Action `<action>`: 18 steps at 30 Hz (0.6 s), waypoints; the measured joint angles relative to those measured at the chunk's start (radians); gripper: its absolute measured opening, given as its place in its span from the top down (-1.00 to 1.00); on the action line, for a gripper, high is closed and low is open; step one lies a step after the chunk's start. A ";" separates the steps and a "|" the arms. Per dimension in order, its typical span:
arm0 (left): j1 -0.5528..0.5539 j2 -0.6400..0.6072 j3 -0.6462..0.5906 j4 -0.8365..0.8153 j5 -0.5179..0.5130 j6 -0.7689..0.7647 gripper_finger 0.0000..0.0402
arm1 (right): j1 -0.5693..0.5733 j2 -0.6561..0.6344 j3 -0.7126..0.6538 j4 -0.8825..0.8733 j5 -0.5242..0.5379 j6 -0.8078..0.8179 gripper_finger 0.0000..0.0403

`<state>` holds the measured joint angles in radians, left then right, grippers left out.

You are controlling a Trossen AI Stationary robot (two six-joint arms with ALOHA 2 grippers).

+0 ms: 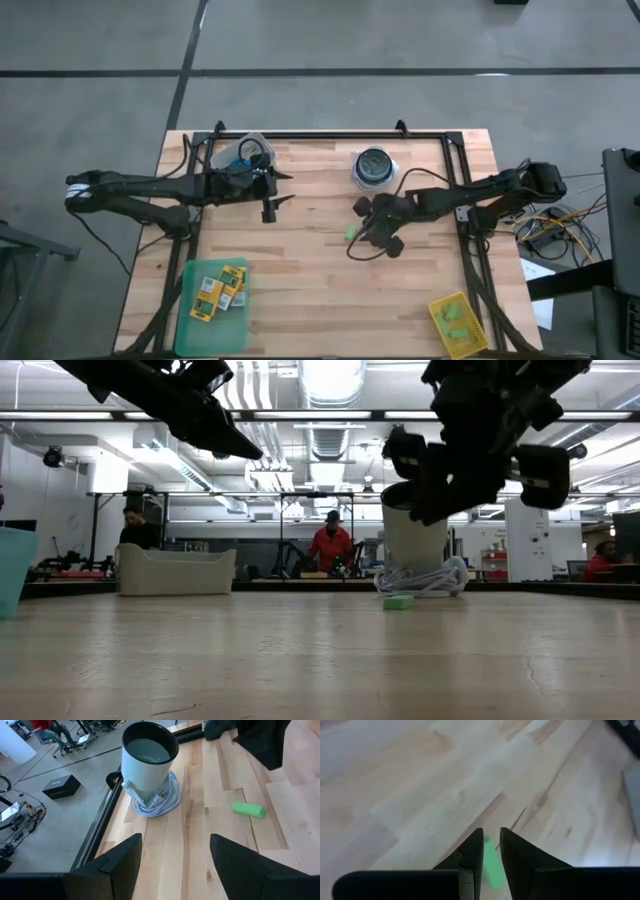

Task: Pick & Place School Supplies
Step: Put the green eraser into the yellow bin

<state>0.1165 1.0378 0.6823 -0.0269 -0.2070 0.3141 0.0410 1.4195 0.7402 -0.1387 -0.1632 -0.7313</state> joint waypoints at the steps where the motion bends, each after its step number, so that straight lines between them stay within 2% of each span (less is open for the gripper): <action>1: 0.000 0.000 0.000 0.000 0.000 0.000 -0.20 | 0.000 0.008 -0.006 0.001 -0.001 -0.006 0.71; 6: 0.000 0.000 0.000 -0.003 0.000 0.000 -0.20 | -0.025 0.056 -0.046 0.031 0.000 -0.083 0.66; 12: 0.000 0.000 0.000 -0.009 0.000 0.000 -0.20 | -0.071 0.121 -0.069 0.148 -0.030 -0.144 0.46; 16: 0.000 0.000 0.000 -0.012 0.000 0.000 -0.20 | -0.108 0.150 -0.059 0.154 -0.036 -0.201 0.33; 18: 0.000 0.000 0.000 -0.012 0.000 0.000 -0.20 | -0.130 0.159 -0.056 0.157 -0.074 -0.239 0.29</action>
<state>0.1162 1.0378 0.6823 -0.0391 -0.2070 0.3141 -0.0894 1.5787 0.6846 0.0181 -0.2370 -0.9706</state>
